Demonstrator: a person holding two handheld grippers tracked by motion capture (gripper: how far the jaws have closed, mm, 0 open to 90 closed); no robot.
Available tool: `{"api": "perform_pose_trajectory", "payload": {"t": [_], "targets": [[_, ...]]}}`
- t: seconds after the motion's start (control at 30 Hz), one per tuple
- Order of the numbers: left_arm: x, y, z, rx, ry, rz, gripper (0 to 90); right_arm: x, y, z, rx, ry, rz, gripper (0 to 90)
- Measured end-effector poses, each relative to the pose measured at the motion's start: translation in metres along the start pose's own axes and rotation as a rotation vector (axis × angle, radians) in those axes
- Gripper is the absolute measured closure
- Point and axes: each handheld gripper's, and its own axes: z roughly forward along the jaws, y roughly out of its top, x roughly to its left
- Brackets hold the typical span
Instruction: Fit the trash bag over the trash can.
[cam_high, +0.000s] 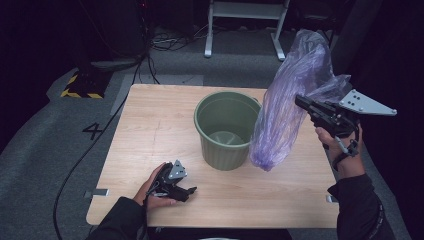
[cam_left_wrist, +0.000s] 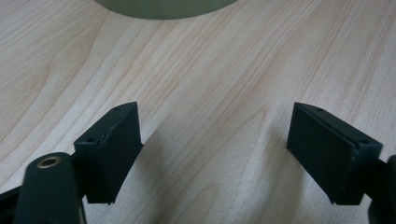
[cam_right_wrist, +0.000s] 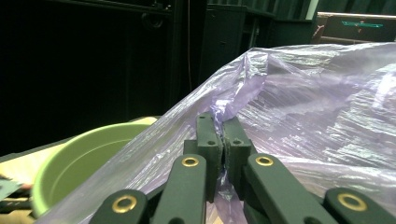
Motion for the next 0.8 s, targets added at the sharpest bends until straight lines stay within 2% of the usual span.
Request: {"api": "perform_pose_trajectory", "payload": {"t": [0.07, 0.17, 0.2, 0.3, 0.43, 0.5, 0.57, 0.6, 0.67, 0.7, 0.73, 0.8], "targets": [[-0.004, 0.001, -0.002, -0.017, -0.01, 0.021, 18.4, -0.003, -0.002, 0.007, -0.008, 0.0, 0.015, 88.6], [-0.008, 0.004, -0.008, -0.048, -0.049, 0.043, 16.9, -0.007, -0.004, 0.016, -0.011, 0.001, 0.028, 88.6], [-0.008, 0.005, -0.009, -0.052, -0.043, 0.047, 16.7, -0.008, -0.004, 0.019, -0.013, 0.0, 0.033, 88.6], [-0.005, 0.007, -0.013, -0.071, -0.052, 0.028, 17.4, -0.01, -0.004, 0.026, -0.01, 0.0, 0.042, 88.6], [0.001, 0.008, -0.019, -0.088, -0.025, 0.023, 20.8, -0.011, 0.001, 0.037, -0.014, -0.001, 0.044, 88.7], [0.003, 0.01, -0.025, -0.111, -0.022, 0.02, 21.5, -0.011, 0.002, 0.04, -0.014, -0.001, 0.045, 88.7], [0.005, 0.014, -0.035, -0.147, -0.008, 0.022, 22.2, -0.011, 0.003, 0.044, -0.004, -0.002, 0.04, 88.7], [0.006, 0.018, -0.043, -0.181, -0.005, 0.02, 22.9, -0.01, 0.004, 0.046, -0.004, -0.002, 0.041, 88.7], [0.01, 0.024, -0.053, -0.226, -0.01, 0.0, 22.5, -0.01, 0.004, 0.05, -0.004, -0.004, 0.044, 88.7], [0.012, 0.026, -0.056, -0.24, -0.011, -0.008, 22.5, -0.01, 0.005, 0.052, -0.003, -0.006, 0.046, 88.7], [0.016, 0.033, -0.063, -0.261, 0.018, 0.004, 22.4, -0.01, 0.005, 0.056, -0.006, -0.007, 0.053, 88.7], [0.018, 0.036, -0.065, -0.268, 0.029, 0.006, 22.1, -0.01, 0.005, 0.058, -0.003, -0.008, 0.05, 88.7]]}}
